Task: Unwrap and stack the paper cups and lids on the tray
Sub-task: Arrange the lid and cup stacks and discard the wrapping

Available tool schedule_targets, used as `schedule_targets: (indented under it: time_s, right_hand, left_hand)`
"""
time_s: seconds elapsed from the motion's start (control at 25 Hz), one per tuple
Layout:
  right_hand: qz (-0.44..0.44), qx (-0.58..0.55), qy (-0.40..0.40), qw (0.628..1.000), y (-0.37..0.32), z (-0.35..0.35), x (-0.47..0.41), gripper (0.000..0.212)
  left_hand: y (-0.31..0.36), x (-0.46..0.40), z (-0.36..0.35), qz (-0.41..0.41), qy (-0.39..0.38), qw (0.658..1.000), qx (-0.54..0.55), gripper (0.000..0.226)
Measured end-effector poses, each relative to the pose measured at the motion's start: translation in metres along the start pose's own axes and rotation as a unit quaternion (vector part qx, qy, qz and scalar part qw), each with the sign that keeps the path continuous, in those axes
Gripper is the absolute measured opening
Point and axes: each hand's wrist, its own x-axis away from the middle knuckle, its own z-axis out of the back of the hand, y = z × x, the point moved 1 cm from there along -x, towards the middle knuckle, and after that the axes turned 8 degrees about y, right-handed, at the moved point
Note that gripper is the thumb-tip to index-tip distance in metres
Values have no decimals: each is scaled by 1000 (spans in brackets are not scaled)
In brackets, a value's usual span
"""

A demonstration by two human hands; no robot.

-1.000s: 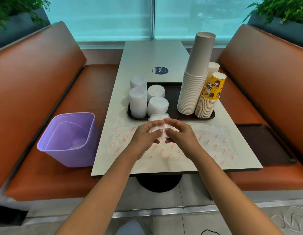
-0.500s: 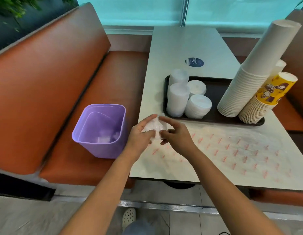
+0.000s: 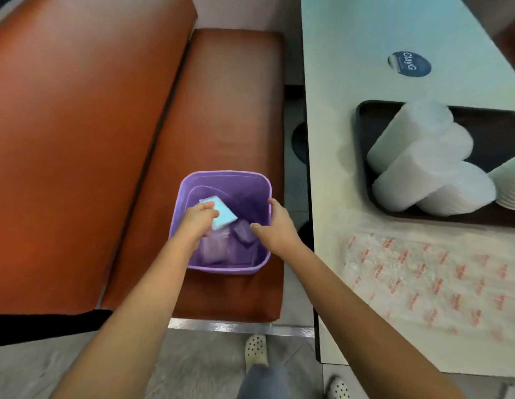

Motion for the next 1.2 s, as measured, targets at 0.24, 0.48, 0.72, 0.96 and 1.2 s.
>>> schedule_targets:
  time_s: [0.24, 0.48, 0.72, 0.96, 1.2]
  right_hand:
    - [-72, 9, 16, 997, 17, -30, -31, 75]
    - [-109, 13, 13, 994, 40, -45, -43, 84]
    - [-125, -7, 17, 992, 48, -49, -51, 75]
    - [-90, 48, 36, 994, 31, -37, -39, 79]
    - [44, 38, 82, 995, -12, 16, -2, 48]
  left_hand:
    - [-16, -60, -40, 15, -89, 994, -68, 41]
    - [-43, -88, -81, -2, -248, 936, -248, 52]
    - [-64, -102, -91, 11, -249, 885, -394, 64]
    - [-31, -77, -85, -54, -204, 843, -495, 60]
    - [46, -11, -50, -150, -56, 929, -333, 38]
